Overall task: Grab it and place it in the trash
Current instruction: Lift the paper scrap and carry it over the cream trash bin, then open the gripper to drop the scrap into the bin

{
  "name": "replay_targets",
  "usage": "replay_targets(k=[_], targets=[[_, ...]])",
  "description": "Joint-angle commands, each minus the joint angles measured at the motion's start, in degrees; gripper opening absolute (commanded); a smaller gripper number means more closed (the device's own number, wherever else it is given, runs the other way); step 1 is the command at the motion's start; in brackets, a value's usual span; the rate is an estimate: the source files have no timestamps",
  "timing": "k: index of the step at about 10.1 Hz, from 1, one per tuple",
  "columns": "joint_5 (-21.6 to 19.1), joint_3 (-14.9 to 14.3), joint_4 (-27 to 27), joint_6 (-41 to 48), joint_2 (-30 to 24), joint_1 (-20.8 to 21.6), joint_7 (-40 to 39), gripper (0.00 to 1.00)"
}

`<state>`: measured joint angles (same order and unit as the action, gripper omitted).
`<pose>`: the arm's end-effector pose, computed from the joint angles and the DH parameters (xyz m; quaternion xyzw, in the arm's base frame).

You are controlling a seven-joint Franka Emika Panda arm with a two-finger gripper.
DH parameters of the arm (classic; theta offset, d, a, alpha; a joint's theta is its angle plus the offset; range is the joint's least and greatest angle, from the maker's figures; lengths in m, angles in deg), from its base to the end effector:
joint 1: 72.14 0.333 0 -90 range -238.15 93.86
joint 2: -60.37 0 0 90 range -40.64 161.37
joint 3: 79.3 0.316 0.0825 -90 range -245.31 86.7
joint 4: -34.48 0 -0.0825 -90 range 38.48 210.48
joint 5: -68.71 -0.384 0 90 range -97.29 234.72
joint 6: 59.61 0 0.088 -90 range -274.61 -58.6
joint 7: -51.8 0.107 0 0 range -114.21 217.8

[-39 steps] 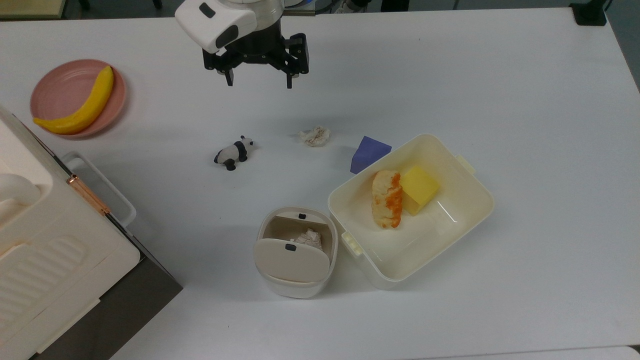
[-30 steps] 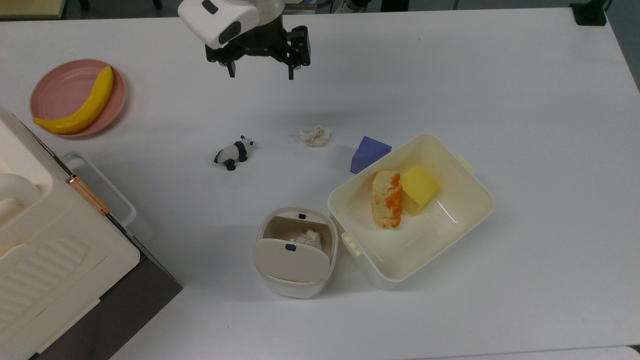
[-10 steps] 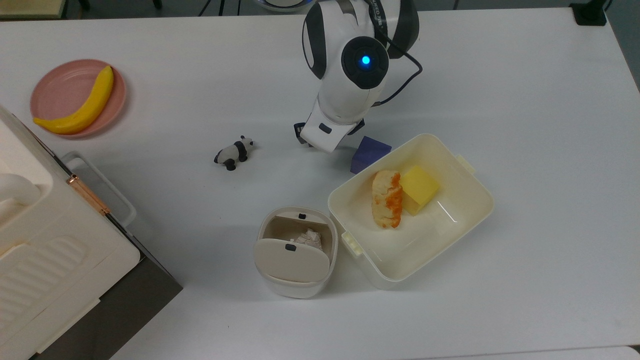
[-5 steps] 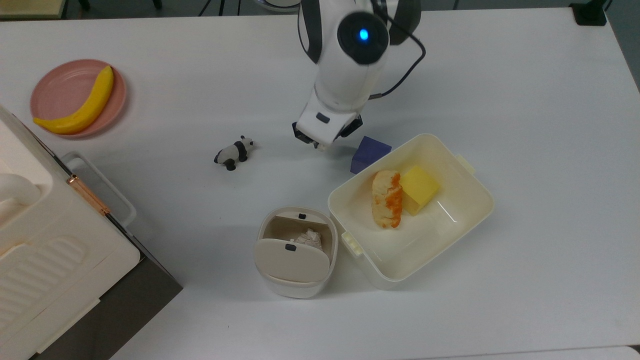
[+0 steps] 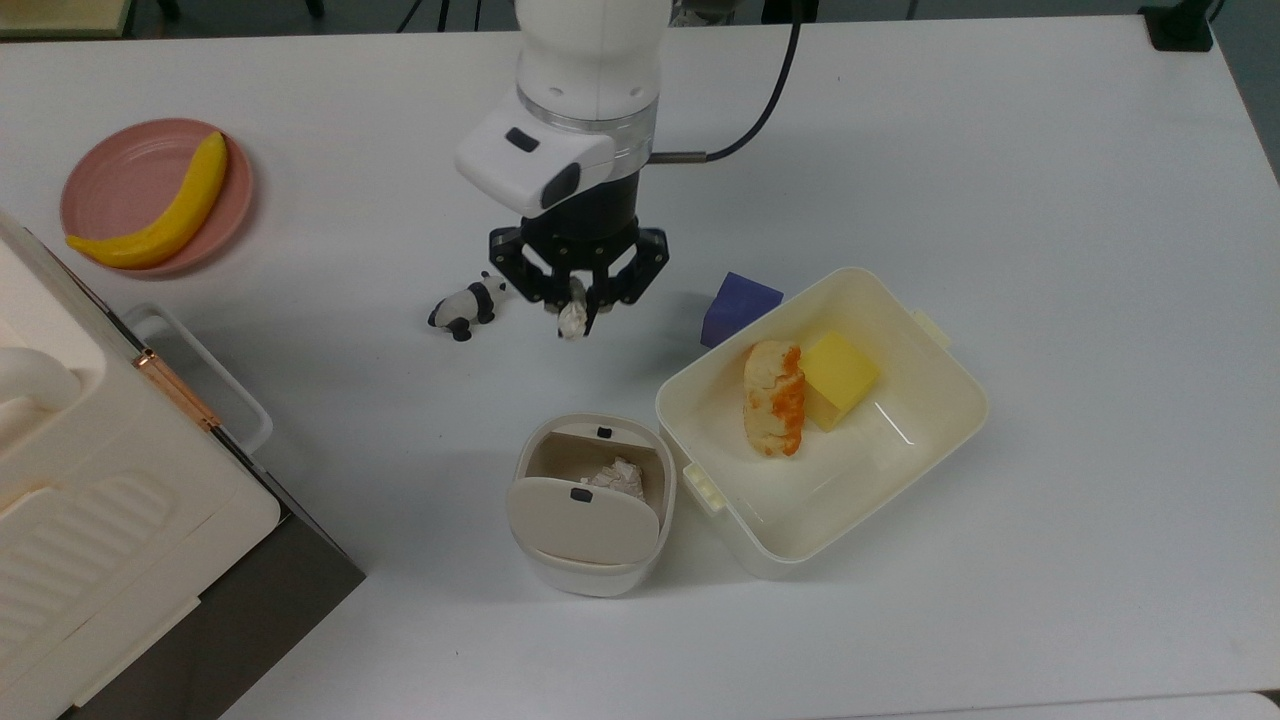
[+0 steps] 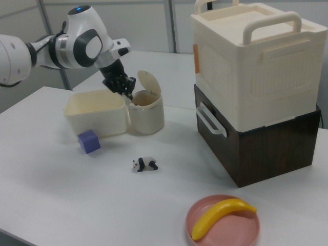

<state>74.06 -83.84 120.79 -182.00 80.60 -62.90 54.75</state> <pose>0.6894 0.0604 0.4928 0.9881 0.0387 0.1415 0.0464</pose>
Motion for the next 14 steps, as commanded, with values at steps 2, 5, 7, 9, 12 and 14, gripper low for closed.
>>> replay_targets(k=[2, 5, 7, 9, 12, 14], targets=[[2.21, -0.48, -1.32, -12.40, 4.20, -1.07, 13.80, 0.00], [3.97, -0.74, -4.30, -16.92, 7.62, -1.07, 25.05, 0.14], [5.63, -0.74, -4.66, -17.00, 8.68, -0.81, 28.40, 0.99], [7.31, -0.74, -4.66, -16.92, 8.68, -0.63, 30.96, 1.00], [6.70, -0.56, -2.14, -12.91, 5.54, -0.63, 27.30, 1.00], [2.25, 0.23, -1.85, 3.02, 2.20, -0.72, 17.76, 1.00]])
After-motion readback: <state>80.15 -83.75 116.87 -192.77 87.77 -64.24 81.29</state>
